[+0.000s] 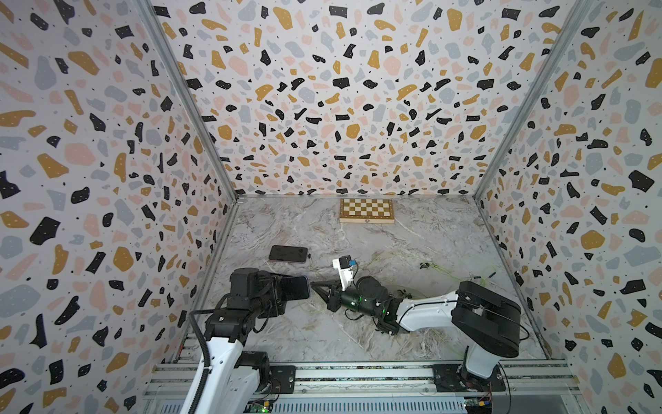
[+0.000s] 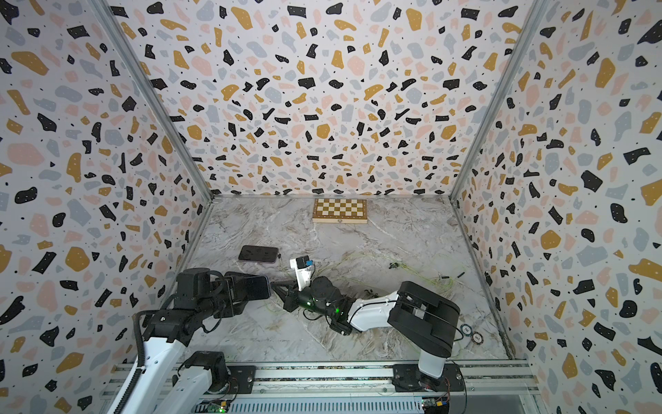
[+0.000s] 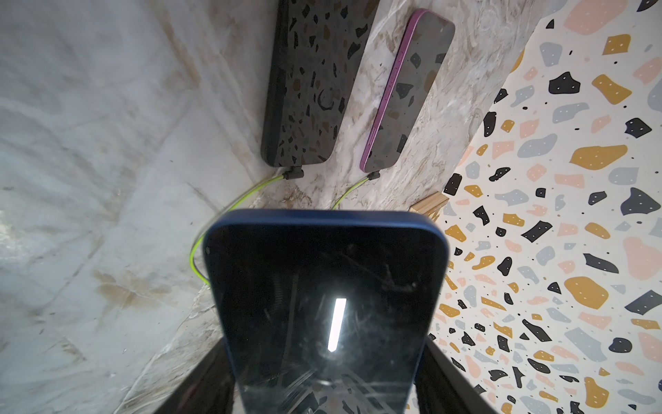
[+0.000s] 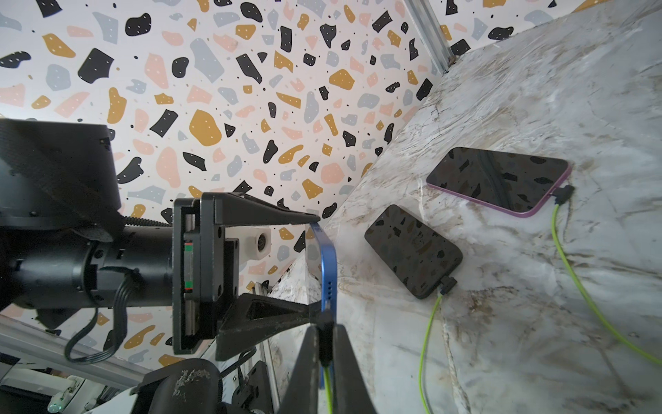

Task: Plug wired earphones into phones
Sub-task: Insert the wired earphone into the phone.

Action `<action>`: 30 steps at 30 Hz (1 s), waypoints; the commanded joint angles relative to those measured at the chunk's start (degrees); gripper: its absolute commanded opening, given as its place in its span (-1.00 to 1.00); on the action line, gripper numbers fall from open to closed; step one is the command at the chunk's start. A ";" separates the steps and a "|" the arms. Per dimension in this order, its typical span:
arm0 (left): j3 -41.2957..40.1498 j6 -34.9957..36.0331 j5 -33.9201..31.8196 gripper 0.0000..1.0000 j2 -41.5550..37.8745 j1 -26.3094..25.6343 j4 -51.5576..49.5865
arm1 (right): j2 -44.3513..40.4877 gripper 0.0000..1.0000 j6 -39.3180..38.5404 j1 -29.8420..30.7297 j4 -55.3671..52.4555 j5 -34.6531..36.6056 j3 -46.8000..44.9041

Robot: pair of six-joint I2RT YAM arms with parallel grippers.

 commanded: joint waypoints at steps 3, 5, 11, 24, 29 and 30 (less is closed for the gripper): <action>2.40 0.30 0.94 0.16 -0.73 -0.27 1.43 | -1.44 -1.00 -0.65 0.09 0.90 -0.32 -0.80; 2.45 0.35 1.03 0.16 -0.64 -0.27 1.44 | -1.15 -1.00 -0.65 0.10 0.92 -0.36 -0.80; 2.48 0.39 1.04 0.16 -0.65 -0.36 1.34 | -0.94 -1.00 -1.35 0.32 1.20 -1.19 -0.20; 2.34 0.36 1.03 0.16 -0.63 -0.45 1.27 | -0.44 -1.00 -1.90 1.29 0.18 -1.23 0.37; 2.19 0.09 1.20 0.16 -0.66 -0.45 1.68 | 0.24 -1.00 -1.73 1.39 -0.24 -1.28 0.33; 2.18 0.01 1.29 0.17 -0.63 -0.46 1.78 | 0.36 -1.00 -1.67 1.48 -0.25 -1.39 0.41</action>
